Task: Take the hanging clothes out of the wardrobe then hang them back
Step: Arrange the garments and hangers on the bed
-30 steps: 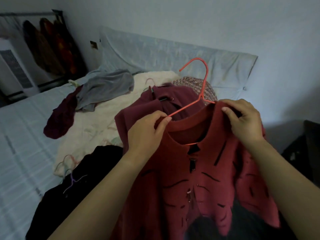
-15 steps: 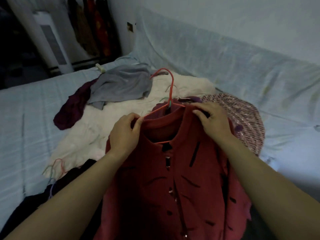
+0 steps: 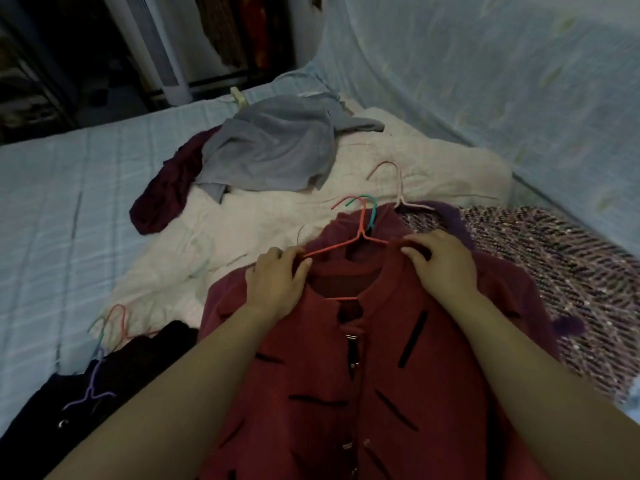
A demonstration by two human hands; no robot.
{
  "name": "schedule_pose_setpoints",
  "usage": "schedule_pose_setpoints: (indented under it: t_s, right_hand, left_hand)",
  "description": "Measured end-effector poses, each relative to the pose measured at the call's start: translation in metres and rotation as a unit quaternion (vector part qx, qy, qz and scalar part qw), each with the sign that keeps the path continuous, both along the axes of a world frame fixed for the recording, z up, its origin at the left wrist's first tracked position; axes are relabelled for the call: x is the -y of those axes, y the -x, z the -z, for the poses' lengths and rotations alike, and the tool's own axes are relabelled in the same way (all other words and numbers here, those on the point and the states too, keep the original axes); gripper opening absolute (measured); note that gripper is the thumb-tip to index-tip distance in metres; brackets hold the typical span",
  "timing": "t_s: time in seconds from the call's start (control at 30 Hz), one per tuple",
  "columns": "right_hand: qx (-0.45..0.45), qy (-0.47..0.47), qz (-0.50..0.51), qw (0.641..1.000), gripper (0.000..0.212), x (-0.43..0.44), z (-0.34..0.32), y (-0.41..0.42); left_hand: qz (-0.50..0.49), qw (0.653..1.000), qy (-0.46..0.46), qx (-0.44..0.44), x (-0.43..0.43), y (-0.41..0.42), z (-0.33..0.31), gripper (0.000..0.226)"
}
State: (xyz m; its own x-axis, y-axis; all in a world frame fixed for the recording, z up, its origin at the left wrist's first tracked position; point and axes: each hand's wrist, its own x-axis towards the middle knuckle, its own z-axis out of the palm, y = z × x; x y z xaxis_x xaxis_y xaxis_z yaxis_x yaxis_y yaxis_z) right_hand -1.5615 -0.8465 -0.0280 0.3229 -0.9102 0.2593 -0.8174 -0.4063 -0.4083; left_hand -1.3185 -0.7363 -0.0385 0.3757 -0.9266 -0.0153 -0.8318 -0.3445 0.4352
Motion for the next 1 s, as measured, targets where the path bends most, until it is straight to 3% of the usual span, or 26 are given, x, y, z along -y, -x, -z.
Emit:
schedule_pose_setpoints:
  t_s: [0.13, 0.23, 0.4, 0.63, 0.8, 1.0]
  right_hand:
    - [0.002, 0.031, -0.022, 0.999, 0.027, -0.024, -0.009, -0.015]
    - [0.035, 0.024, -0.063, 0.997, 0.038, -0.068, -0.020, -0.053]
    - [0.054, -0.054, -0.169, 0.983, 0.044, -0.178, -0.012, -0.153]
    - [-0.018, -0.195, -0.260, 0.946, 0.046, -0.328, 0.049, -0.294]
    - [-0.046, -0.273, -0.235, 0.932, 0.049, -0.368, 0.114, -0.367]
    - [-0.116, -0.233, -0.203, 0.944, 0.049, -0.357, 0.173, -0.408]
  left_hand:
    - [0.042, 0.998, 0.052, 0.019, -0.040, -0.017, 0.006, 0.053]
    - [0.069, 0.995, 0.068, 0.028, -0.081, -0.044, 0.006, 0.054]
    - [0.039, 0.999, 0.028, 0.024, -0.178, -0.103, 0.015, 0.055]
    - [-0.013, 0.997, -0.072, 0.010, -0.352, -0.227, 0.054, 0.064]
    - [-0.057, 0.990, -0.126, -0.010, -0.431, -0.303, 0.102, 0.068]
    - [-0.084, 0.985, -0.140, -0.061, -0.439, -0.359, 0.168, 0.057]
